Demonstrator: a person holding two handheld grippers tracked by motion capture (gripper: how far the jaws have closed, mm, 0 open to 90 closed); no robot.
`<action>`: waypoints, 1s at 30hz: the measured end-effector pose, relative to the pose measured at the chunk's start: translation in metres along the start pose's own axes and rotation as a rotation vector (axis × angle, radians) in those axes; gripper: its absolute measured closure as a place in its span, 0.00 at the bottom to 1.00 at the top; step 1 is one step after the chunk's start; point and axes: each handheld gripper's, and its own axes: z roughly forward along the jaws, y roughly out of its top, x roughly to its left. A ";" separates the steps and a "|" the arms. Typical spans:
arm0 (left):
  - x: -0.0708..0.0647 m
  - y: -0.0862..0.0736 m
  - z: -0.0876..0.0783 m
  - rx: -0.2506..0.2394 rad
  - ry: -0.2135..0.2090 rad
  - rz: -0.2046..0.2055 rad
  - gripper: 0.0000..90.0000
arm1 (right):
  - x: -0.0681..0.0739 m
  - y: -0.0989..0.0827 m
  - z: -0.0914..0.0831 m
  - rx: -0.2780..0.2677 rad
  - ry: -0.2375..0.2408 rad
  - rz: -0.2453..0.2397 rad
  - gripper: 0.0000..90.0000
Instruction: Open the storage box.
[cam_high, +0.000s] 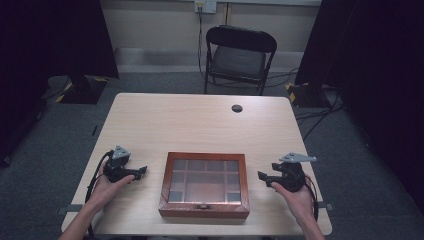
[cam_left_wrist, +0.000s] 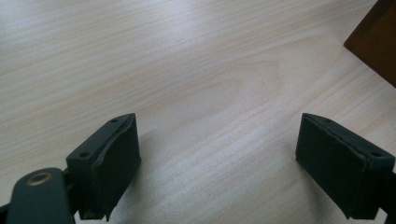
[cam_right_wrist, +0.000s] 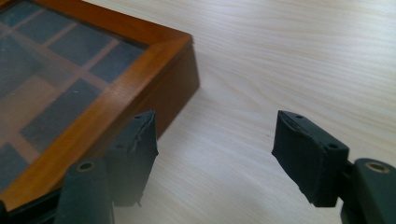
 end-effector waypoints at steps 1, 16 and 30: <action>0.000 0.000 0.000 0.000 0.000 0.000 0.14 | 0.000 0.000 0.000 0.000 0.000 0.000 0.33; 0.000 0.000 0.000 0.000 0.000 0.000 0.14 | 0.046 0.050 0.008 -0.035 0.168 -0.105 0.42; 0.000 0.000 0.000 0.000 0.000 0.000 0.14 | 0.091 0.066 0.025 -0.026 0.341 -0.196 0.57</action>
